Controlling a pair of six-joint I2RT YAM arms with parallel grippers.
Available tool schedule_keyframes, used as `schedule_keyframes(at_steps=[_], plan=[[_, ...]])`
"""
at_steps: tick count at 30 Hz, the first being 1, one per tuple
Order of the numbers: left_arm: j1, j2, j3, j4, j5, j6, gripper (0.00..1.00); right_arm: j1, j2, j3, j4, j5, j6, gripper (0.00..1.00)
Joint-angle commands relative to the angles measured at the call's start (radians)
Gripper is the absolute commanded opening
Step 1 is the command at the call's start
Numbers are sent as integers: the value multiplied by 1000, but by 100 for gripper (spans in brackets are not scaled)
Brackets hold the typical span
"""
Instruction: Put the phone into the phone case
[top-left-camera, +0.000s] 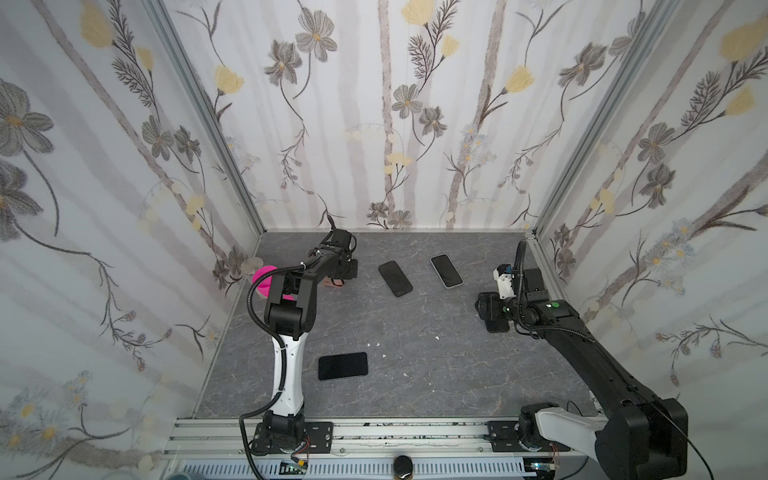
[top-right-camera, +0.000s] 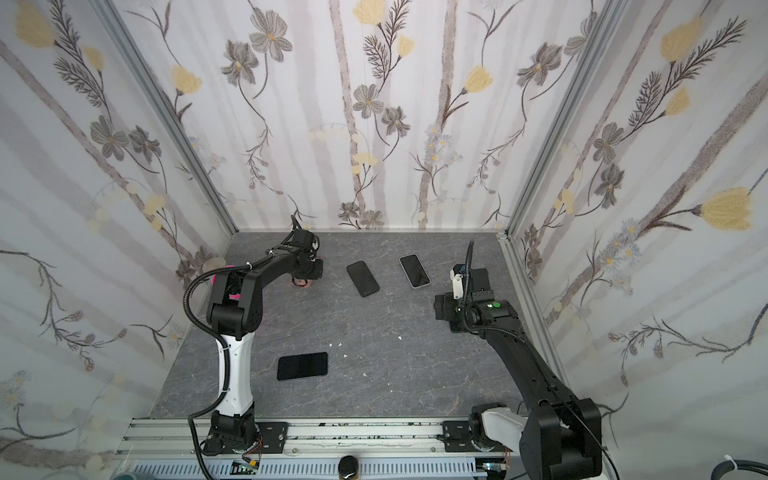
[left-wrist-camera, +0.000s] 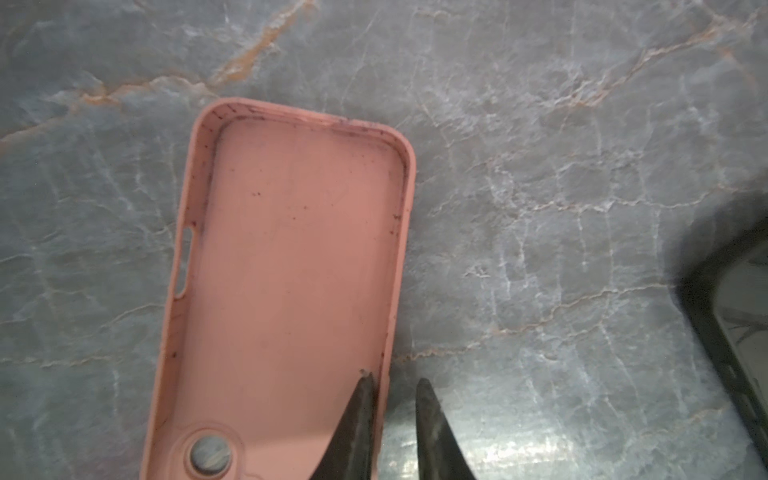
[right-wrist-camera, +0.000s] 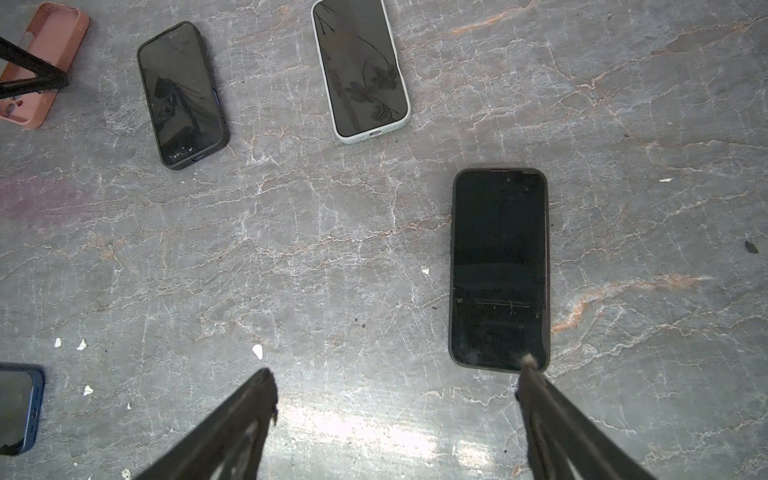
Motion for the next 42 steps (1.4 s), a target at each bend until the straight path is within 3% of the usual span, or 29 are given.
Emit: schedule_keyframes(at_steps=[1,8,17,25,35,42], plan=[[1,14,0,-37,-24,69,14,1,-12,3,-7,-3,-17,89],[-13,-38,-65,-32,41,144,5,0,-37,23,-26,-5,-35,89],[-79,-221,-346,8,111,220,2,0,-66,34,-46,21,-86,89],[-230,-344,-569,-7,161,384,2,0,-71,40,-22,-10,-91,89],[-391,-397,-622,-77,281,577,5,2,-81,36,-44,-6,-90,89],[-426,-448,-647,-110,343,678,7,2,-105,29,-53,-11,-88,88]])
